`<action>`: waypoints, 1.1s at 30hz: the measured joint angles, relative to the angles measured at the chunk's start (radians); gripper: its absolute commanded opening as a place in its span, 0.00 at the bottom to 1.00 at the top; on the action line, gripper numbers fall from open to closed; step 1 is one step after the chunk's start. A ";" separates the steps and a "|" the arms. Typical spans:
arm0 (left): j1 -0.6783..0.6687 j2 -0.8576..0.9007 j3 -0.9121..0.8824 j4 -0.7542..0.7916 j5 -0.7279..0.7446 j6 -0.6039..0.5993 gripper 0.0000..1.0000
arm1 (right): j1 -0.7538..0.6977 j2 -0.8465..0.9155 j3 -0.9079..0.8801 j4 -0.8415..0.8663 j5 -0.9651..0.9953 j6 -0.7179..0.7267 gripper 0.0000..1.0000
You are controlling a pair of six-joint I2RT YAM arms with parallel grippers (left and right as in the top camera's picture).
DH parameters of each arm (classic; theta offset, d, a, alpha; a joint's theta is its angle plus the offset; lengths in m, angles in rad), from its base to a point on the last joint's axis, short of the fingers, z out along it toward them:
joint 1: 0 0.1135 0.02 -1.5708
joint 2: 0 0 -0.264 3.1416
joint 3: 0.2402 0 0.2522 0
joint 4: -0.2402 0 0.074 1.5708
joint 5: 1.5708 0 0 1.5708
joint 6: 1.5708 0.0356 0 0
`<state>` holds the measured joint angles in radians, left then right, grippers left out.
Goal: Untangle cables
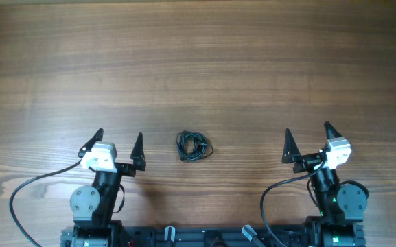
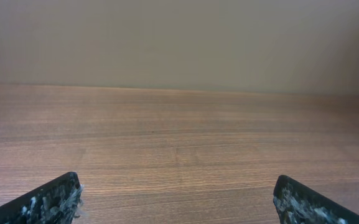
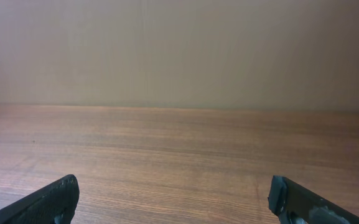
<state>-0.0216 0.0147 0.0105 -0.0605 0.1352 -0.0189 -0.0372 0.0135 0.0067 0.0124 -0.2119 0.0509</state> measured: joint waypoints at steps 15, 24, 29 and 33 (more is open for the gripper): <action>0.000 0.000 0.000 0.000 0.000 0.000 1.00 | 0.000 0.000 0.000 0.000 0.000 0.000 1.00; 0.000 0.000 -0.002 0.085 -0.022 0.000 0.99 | 0.000 0.000 0.000 0.000 0.000 0.000 1.00; 0.000 0.000 -0.003 0.227 -0.022 0.000 1.00 | 0.000 0.000 0.000 0.000 0.000 0.000 1.00; 0.000 0.000 -0.002 0.336 -0.007 -0.012 1.00 | 0.000 0.000 0.000 0.000 0.000 0.000 1.00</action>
<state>-0.0216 0.0143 0.0090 0.2756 0.1284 -0.0311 -0.0372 0.0135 0.0067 0.0124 -0.2119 0.0509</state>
